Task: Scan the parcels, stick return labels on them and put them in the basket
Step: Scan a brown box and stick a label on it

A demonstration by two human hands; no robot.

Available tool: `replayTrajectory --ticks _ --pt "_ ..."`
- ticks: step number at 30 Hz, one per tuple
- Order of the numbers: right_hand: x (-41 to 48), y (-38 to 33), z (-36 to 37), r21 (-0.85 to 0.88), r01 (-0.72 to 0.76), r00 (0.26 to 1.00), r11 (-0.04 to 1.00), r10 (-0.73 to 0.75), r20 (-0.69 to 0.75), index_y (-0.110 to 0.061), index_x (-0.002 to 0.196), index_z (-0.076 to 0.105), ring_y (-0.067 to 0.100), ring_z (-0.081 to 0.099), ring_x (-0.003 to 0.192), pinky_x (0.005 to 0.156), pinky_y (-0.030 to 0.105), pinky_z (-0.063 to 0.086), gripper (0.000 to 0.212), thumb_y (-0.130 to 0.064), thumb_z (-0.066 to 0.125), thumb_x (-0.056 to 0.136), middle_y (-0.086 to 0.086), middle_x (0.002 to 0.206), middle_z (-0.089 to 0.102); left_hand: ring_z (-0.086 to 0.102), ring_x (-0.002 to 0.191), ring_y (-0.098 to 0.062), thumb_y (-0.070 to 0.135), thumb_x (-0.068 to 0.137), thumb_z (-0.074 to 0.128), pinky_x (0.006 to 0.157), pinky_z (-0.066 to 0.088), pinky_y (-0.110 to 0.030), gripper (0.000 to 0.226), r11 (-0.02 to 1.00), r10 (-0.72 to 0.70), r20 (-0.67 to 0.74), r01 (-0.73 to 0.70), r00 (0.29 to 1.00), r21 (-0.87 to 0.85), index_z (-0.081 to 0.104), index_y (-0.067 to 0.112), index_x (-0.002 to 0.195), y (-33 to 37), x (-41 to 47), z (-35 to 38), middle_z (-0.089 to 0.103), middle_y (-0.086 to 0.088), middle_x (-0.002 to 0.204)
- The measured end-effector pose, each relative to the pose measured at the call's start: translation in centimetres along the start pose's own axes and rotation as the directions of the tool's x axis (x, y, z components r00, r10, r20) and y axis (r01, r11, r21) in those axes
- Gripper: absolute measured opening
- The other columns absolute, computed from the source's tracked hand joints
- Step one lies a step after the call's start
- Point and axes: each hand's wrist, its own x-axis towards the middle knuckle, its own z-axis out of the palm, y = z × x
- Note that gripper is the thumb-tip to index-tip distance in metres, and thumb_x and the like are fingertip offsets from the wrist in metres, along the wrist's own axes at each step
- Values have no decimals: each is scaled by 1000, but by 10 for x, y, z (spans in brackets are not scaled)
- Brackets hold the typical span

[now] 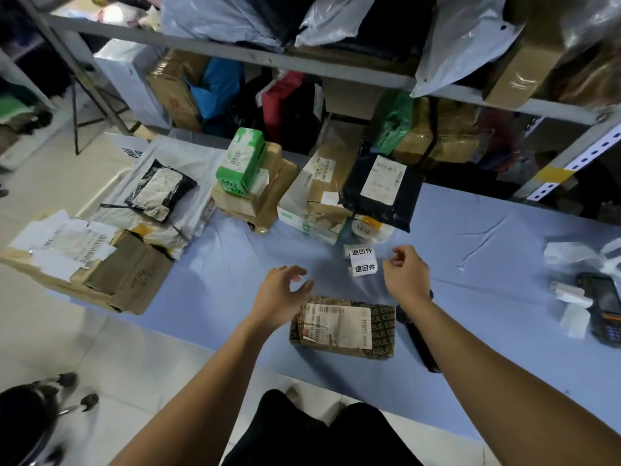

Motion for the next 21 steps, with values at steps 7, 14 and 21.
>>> replayTrajectory --ticks 7,14,21 --pt "20 -14 40 149 -271 952 951 242 188 -11 128 55 28 64 107 87 40 57 48 -6 75 85 14 127 63 61 105 -15 30 92 65 87 45 -26 32 998 -41 -3 40 999 -50 67 16 120 1 -7 -10 69 0 111" --pt "-10 -20 20 281 -113 941 953 12 338 -23 98 70 20 65 102 81 29 58 23 -2 69 90 6 114 68 65 92 -11 21 90 67 75 47 -19 30 928 -99 102 129 990 -350 66 19 120 22 4 -4 70 1 97" --pt "-34 -23 8 265 65 878 962 -181 442 -27 88 72 3 68 88 67 10 51 23 -5 69 89 -7 94 72 65 87 -10 21 92 67 64 49 -15 41 605 -174 344 376 923 -702 54 29 130 49 21 8 69 -7 104"
